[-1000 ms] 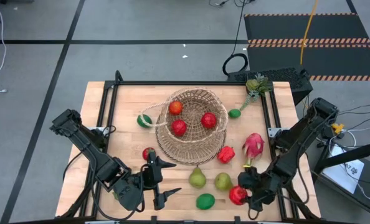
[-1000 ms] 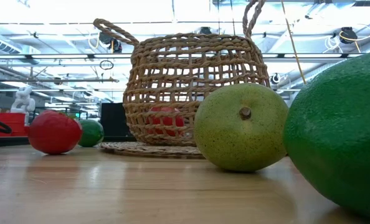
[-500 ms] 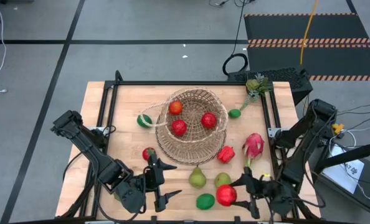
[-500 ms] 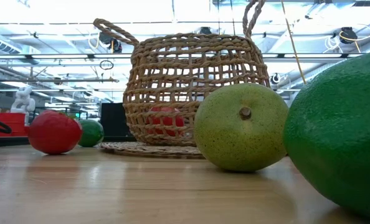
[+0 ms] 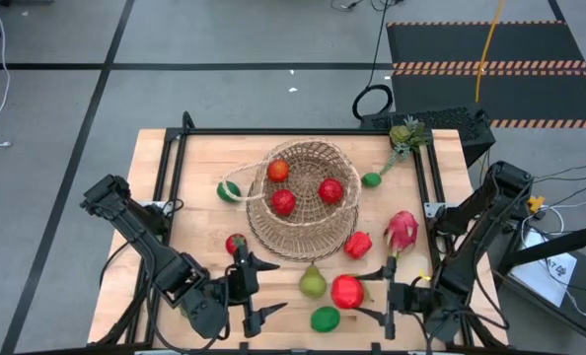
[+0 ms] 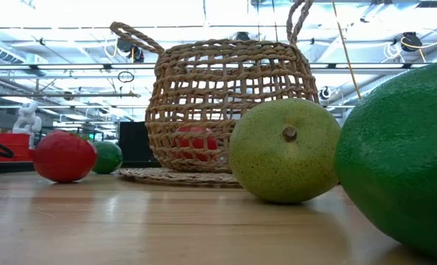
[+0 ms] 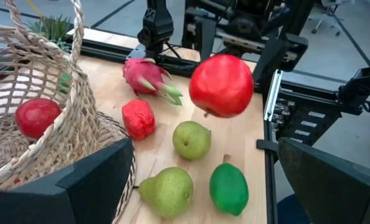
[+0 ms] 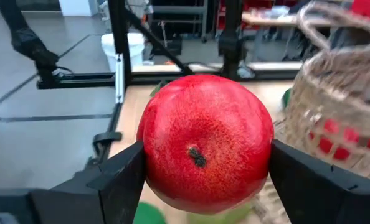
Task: Build produce basket
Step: Put the red apple into the basket
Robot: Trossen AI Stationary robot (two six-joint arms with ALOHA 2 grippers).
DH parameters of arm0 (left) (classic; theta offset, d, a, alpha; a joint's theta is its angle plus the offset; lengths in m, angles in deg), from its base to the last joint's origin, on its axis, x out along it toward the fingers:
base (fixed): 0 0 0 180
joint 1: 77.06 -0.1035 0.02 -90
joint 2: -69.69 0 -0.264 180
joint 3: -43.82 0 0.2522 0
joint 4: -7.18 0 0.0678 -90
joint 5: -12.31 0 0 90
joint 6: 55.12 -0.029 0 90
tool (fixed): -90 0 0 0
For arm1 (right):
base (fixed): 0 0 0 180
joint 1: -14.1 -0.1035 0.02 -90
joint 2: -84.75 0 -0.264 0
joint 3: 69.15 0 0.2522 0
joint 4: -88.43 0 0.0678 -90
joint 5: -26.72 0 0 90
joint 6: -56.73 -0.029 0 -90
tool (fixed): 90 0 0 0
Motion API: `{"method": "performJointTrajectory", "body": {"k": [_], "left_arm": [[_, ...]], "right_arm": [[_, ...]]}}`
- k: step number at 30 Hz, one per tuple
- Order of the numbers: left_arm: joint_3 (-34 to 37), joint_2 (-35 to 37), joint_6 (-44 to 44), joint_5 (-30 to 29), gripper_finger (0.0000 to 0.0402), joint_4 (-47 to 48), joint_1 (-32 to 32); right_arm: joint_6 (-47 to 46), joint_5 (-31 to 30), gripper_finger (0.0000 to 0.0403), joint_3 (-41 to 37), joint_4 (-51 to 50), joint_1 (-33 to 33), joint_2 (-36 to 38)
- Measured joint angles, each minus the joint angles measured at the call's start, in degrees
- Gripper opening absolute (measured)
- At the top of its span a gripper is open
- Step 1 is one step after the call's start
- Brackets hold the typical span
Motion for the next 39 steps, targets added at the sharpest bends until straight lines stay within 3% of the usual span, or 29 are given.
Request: {"method": "performJointTrajectory", "body": {"k": [10, 17, 21, 32, 39], "left_arm": [[-0.02, 0.0, 0.1, -0.02, 0.0399, -0.03, 0.0], [-0.02, 0.0, 0.15, -0.03, 0.0399, -0.07, 0.0], [-0.06, 0.02, -0.03, -0.04, 0.0399, -0.12, -0.1], [-0.09, 0.07, -6.37, 0.06, 0.0399, -0.71, -3.13], [-0.13, 1.19, -6.51, -0.35, 0.0399, 0.94, -4.07]], "right_arm": [[23.03, 0.24, 0.0299, -0.24, 11.88, 2.29, -0.13], [35.44, 11.24, 0.0299, -9.92, 43.72, 5.94, -3.41], [39.48, 17.06, 0.0299, -13.28, 54.95, 8.99, -5.56], [47.84, 32.34, 0.0299, -13.66, 55.38, 18.36, -5.64], [69.55, 33.27, 0.03, -13.66, 55.38, 19.98, -5.64]]}}
